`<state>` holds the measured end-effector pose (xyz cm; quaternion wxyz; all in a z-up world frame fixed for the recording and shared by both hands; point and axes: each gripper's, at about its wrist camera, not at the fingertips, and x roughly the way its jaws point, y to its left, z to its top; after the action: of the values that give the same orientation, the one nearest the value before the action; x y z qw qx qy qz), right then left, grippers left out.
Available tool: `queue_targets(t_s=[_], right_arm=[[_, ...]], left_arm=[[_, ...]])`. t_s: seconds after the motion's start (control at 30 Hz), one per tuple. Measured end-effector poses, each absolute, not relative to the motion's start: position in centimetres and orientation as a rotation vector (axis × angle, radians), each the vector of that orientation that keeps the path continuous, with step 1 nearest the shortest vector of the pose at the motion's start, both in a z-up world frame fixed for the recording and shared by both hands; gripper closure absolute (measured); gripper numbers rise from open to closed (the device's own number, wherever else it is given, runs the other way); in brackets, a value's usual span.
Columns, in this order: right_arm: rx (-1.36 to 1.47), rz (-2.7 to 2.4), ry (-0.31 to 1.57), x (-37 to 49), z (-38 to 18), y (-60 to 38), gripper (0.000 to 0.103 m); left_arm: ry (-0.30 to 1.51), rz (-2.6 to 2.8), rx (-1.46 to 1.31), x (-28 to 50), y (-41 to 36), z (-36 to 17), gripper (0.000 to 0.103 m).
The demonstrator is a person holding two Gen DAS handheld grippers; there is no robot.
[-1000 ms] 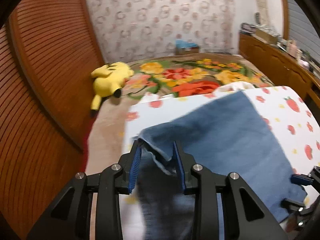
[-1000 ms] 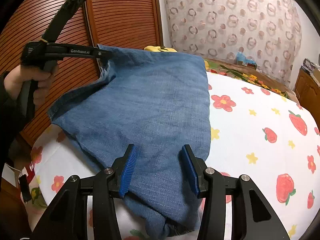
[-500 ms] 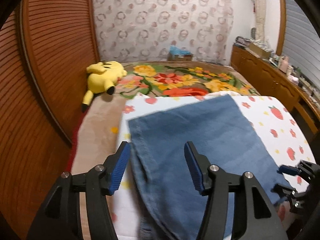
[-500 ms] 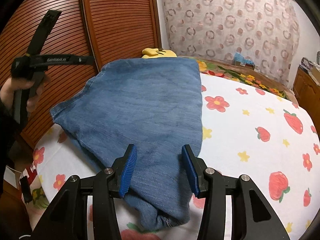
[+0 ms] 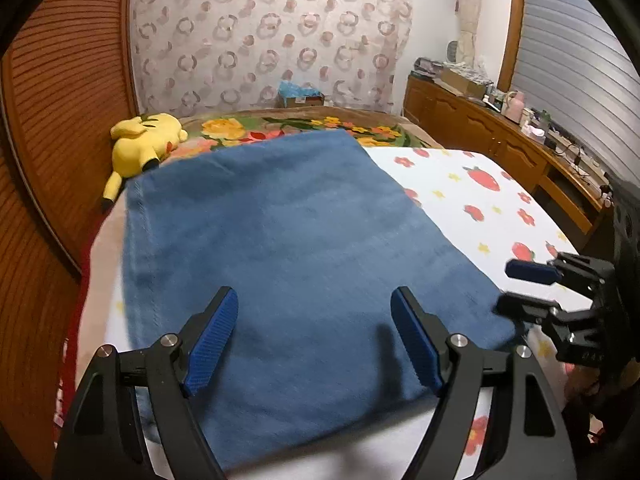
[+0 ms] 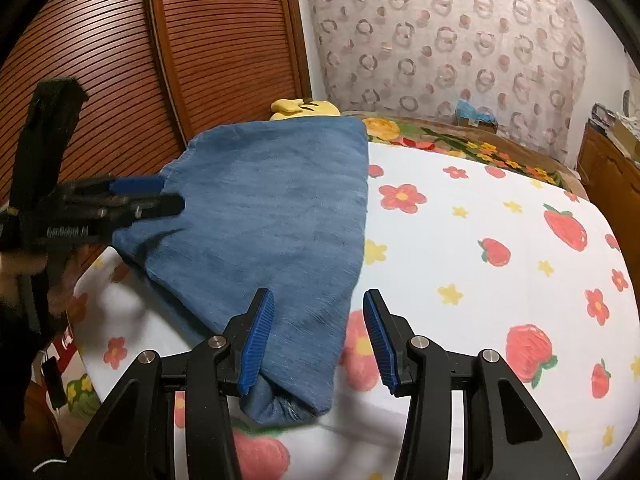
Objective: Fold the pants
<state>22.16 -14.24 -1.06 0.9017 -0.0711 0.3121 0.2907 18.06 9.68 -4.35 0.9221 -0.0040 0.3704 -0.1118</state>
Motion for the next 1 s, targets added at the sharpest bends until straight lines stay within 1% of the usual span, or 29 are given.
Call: queue_targets(t_s=[0.27, 0.4, 0.67, 1.0], right_arm=[[-0.128, 0.618, 0.671, 22.8, -1.5, -14.4, 0.055], [-0.132, 0.618, 0.689, 23.3, -1.7, -14.3, 0.055], [-0.164, 0.602, 0.725, 23.9, -2.3, -13.3, 0.054], [-0.120, 0.619, 0.770, 24.6, -2.6, -13.6, 0.054]], left_arm=[[0.756, -0.169, -0.025, 15.9, 9.6, -5.9, 0.024], [0.748, -0.120, 0.022, 15.7, 9.7, -6.8, 0.024], [0.741, -0.117, 0.025, 15.6, 10.1, -7.7, 0.024], [0.736, -0.113, 0.023, 15.5, 10.4, -8.2, 0.023]])
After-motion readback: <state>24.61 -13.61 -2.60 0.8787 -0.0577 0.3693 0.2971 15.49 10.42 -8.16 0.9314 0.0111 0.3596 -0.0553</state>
